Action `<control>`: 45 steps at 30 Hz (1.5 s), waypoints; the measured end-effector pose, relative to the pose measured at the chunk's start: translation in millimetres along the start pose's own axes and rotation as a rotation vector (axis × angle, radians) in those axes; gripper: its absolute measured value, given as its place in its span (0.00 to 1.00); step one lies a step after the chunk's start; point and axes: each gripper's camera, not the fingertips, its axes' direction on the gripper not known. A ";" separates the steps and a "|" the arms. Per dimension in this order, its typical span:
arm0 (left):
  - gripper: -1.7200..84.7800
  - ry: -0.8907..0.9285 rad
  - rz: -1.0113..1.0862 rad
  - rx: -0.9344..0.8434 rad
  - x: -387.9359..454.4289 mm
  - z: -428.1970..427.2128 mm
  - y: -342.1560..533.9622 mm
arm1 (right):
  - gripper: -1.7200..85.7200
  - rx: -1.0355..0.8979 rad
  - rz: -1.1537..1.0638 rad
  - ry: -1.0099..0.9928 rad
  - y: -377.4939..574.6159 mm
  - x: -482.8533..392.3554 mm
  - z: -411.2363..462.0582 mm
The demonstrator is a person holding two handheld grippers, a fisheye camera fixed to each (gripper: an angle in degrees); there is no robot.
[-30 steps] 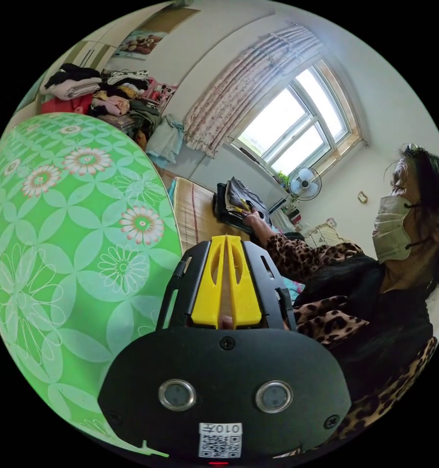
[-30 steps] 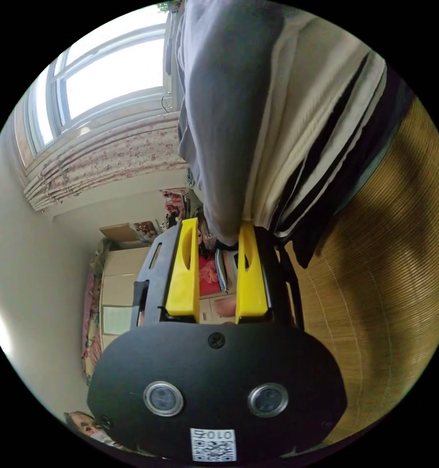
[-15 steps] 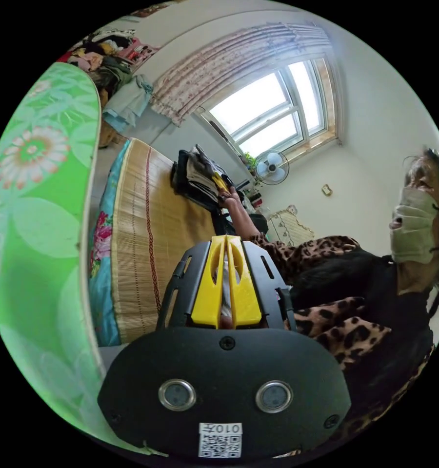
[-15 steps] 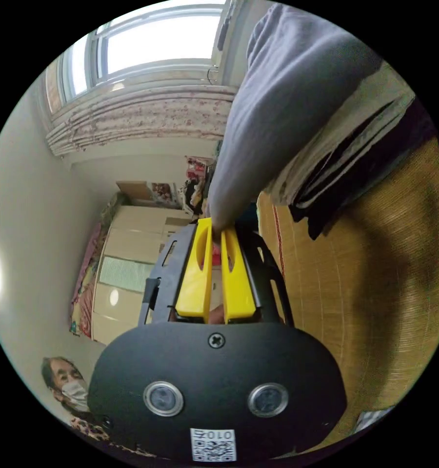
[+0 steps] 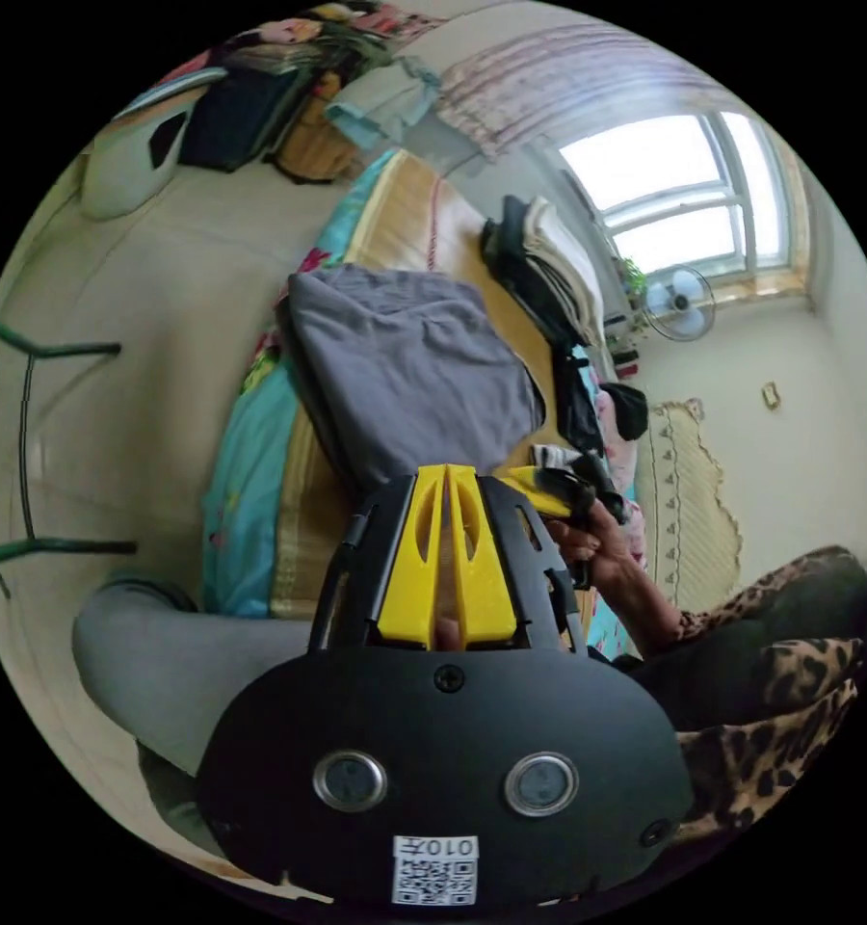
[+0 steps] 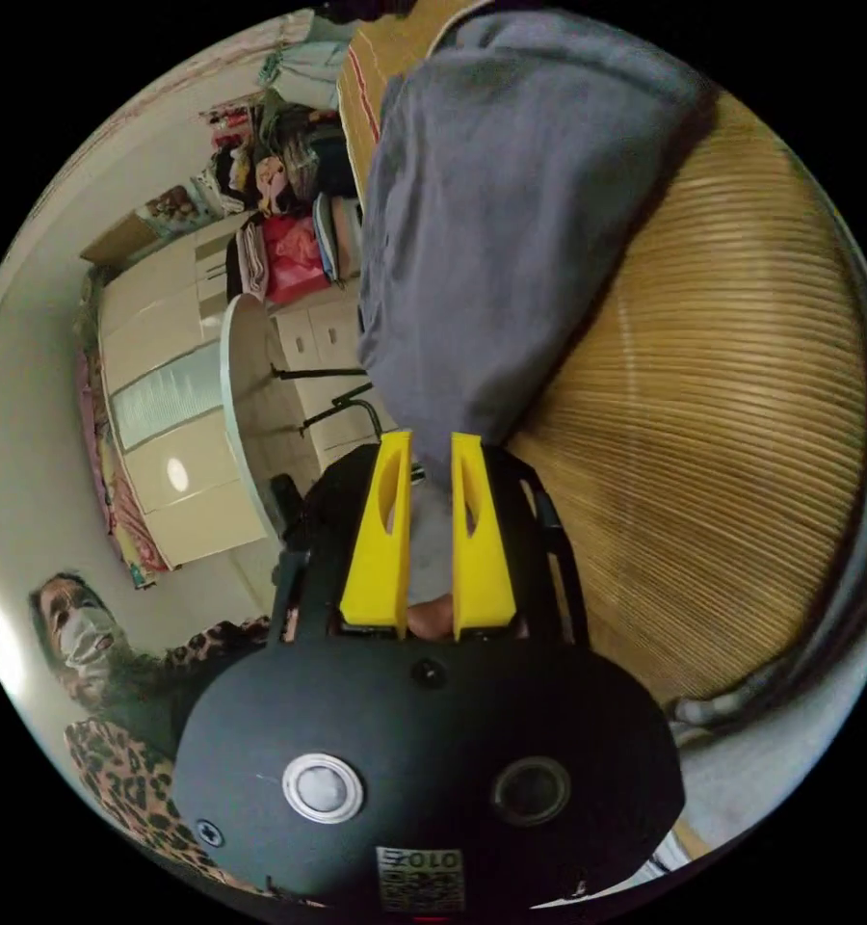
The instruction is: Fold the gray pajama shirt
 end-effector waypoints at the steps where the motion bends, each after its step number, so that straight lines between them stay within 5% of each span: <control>1: 0.04 -0.033 -0.057 0.023 -9.3 1.7 2.5 | 0.14 0.046 -0.006 0.028 -0.1 1.3 -18.0; 6: 0.09 0.015 -0.229 0.146 -47.4 -0.5 3.6 | 0.17 0.189 0.053 0.044 -5.7 14.3 -63.1; 12: 0.14 0.113 -0.277 0.183 -71.2 5.2 -22.7 | 0.20 0.395 0.058 -0.290 -6.6 33.4 -80.9; 15: 0.16 0.114 -0.289 0.182 -78.5 13.0 -36.4 | 0.19 0.424 0.031 -0.251 -13.3 22.4 -87.6; 40: 0.10 0.126 -0.305 0.225 -115.9 63.9 -65.0 | 0.10 0.398 0.004 -0.189 -103.4 -128.9 -170.5; 45: 0.06 0.267 -0.338 0.161 -128.2 77.6 -59.2 | 0.06 0.388 -0.031 -0.252 -117.7 -184.7 -200.4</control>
